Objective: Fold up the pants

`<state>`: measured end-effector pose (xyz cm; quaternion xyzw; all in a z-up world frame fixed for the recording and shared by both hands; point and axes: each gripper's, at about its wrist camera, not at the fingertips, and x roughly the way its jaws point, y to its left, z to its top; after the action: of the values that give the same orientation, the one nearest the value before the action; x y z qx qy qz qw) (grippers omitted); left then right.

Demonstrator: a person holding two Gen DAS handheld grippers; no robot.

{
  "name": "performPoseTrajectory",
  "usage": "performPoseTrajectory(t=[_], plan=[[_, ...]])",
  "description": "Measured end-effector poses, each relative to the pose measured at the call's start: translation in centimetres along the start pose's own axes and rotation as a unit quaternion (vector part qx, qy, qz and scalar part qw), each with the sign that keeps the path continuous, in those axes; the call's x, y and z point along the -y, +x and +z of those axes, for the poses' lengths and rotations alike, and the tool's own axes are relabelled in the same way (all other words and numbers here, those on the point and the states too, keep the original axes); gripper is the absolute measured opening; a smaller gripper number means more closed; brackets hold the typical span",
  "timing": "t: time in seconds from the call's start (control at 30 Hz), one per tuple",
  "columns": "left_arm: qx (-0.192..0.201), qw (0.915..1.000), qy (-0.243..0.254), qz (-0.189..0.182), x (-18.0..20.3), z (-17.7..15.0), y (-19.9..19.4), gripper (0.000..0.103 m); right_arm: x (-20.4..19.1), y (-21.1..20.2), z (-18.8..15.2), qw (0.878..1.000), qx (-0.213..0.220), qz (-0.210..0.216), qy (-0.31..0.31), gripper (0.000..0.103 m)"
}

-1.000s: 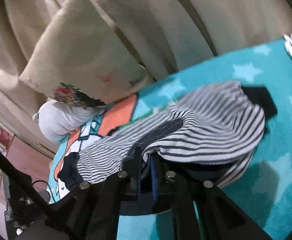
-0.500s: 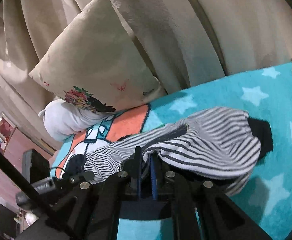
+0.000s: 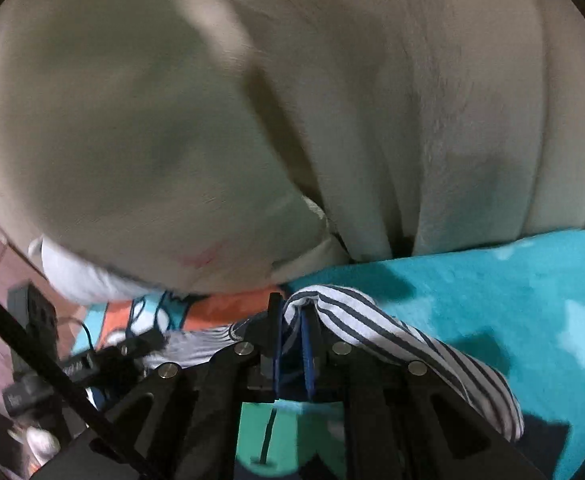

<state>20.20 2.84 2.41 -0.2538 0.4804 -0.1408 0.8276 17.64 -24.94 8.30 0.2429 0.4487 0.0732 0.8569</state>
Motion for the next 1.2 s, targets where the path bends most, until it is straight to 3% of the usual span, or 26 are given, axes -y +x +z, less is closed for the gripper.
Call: performPoseTrajectory(t=[0.1, 0.27, 0.33, 0.4, 0.53, 0.63, 0.7, 0.77, 0.83, 0.9, 1.07, 1.2], plan=[[-0.017, 0.9992, -0.008, -0.037, -0.9, 0.4, -0.4, 0.056, 1.7, 1.7, 0.9, 0.999, -0.016, 0.001, 0.031, 0.03], [-0.047, 0.9941, -0.003, -0.098, -1.0, -0.2, -2.7, 0.066, 3.5, 1.5, 1.2, 0.997, -0.013, 0.03, 0.068, 0.036], [-0.05, 0.9923, 0.01, -0.113, -0.8, -0.6, -4.2, 0.071, 4.3, 0.4, 1.2, 0.995, -0.006, 0.049, 0.082, 0.045], [-0.048, 0.9912, 0.016, -0.122, -0.7, -0.9, -5.5, 0.073, 4.9, -0.6, 1.2, 0.993, 0.0, 0.072, 0.097, 0.062], [-0.001, 0.9947, 0.015, -0.102, -1.4, -0.9, -8.6, 0.081, 5.4, -3.6, 1.3, 0.993, 0.031, 0.057, 0.102, 0.067], [0.022, 0.9957, 0.0, -0.09, -3.4, -1.9, -11.4, 0.082, 6.0, -5.9, 0.8, 0.993, 0.039, 0.049, 0.101, 0.068], [0.04, 0.9973, 0.002, -0.062, -4.4, -2.5, -12.7, 0.083, 6.0, -7.5, -0.2, 0.995, 0.039, 0.033, 0.084, 0.068], [0.054, 0.9984, 0.015, -0.005, -5.8, -3.8, -13.7, 0.085, 6.5, -9.3, -2.0, 0.998, 0.036, 0.004, 0.058, 0.068], [0.051, 0.9978, 0.021, 0.036, -6.8, -5.2, -13.3, 0.086, 6.8, -10.6, -4.3, 0.999, 0.032, -0.022, 0.036, 0.068], [0.039, 0.9979, 0.016, 0.05, -8.3, -6.2, -12.9, 0.086, 7.5, -11.8, -6.5, 0.998, 0.031, -0.044, 0.019, 0.07], [-0.003, 0.9991, 0.008, 0.041, -9.3, -8.5, -10.2, 0.086, 8.8, -12.8, -10.7, 0.997, 0.023, -0.079, 0.003, 0.071], [0.0, 0.999, 0.02, 0.039, -7.1, -9.6, -9.2, 0.091, 9.6, -12.4, -12.2, 0.997, 0.014, -0.077, 0.016, 0.071]])
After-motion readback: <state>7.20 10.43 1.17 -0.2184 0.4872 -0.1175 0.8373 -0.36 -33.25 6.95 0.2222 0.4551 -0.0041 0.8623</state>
